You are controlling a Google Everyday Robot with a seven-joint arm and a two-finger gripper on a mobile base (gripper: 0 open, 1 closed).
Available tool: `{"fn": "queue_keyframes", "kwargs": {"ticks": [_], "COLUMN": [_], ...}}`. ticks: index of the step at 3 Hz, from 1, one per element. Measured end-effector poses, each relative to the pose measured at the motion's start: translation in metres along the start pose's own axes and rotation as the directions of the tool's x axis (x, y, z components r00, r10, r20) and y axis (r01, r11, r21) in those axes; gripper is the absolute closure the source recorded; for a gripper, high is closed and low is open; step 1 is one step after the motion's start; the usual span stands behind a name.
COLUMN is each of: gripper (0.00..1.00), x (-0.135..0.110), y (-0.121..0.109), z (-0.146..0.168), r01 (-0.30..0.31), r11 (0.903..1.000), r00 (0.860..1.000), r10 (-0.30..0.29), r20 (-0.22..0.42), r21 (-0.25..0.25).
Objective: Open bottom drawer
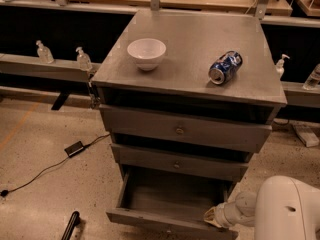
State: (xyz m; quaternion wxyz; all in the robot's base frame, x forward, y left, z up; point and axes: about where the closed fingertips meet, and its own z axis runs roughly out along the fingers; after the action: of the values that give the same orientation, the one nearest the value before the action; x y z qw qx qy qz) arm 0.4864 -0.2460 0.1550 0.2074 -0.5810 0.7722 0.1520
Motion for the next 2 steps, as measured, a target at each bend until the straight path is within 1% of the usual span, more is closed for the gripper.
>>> {"fn": "queue_keyframes", "kwargs": {"ticks": [2], "gripper": [1.00], "x": [0.0000], "y": [0.0000], "z": [-0.0001], "r01": [0.000], "r11": [1.0000], "r00": [1.000], "r10": [0.000], "r20": [0.000], "r21": [0.000]}}
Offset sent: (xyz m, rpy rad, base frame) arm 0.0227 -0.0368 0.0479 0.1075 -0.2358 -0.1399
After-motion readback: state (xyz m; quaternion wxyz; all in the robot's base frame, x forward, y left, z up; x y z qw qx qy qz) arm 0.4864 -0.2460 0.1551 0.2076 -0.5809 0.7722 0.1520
